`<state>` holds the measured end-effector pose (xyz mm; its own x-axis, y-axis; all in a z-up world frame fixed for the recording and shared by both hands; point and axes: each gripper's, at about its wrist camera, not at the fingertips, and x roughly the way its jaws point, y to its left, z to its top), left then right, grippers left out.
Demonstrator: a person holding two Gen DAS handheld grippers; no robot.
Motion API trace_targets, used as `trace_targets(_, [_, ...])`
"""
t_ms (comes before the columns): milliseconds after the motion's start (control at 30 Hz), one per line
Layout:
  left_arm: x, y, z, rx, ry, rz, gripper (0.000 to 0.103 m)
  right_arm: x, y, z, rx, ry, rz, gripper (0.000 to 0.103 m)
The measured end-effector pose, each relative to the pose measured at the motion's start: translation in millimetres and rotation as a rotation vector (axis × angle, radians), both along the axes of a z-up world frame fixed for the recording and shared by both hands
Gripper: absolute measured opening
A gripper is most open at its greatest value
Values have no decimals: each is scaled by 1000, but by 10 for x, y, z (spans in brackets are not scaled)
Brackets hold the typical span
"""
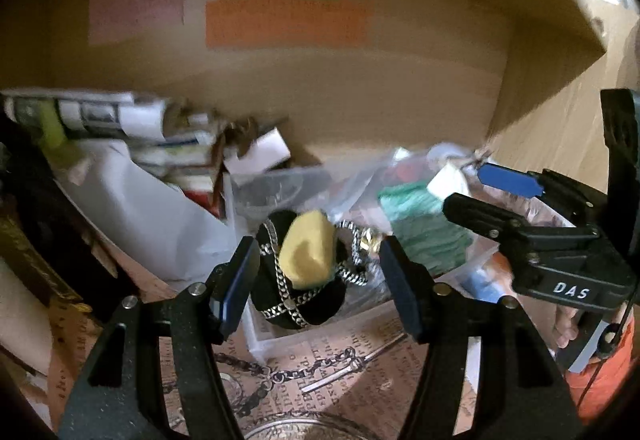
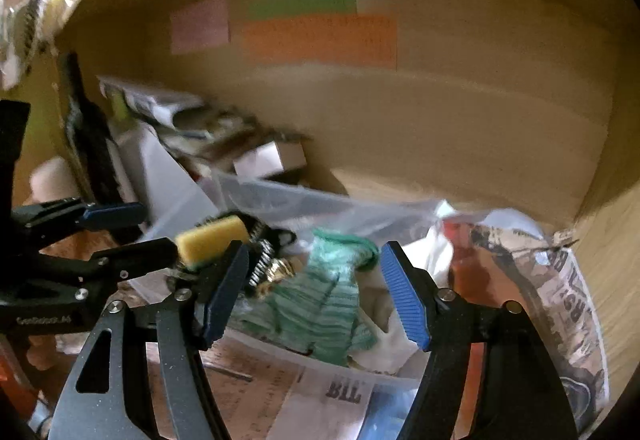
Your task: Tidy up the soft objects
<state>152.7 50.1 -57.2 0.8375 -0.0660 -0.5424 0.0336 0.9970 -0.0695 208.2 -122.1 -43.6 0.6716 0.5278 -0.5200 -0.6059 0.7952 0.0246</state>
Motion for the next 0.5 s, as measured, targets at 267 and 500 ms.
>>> trace_targets(267, [-468, -36, 404, 11, -154, 7, 62, -452, -261, 460, 95, -124, 8, 68])
trace_targets(500, [-891, -93, 607, 16, -261, 7, 73, -832, -425, 672, 150, -211, -3, 80])
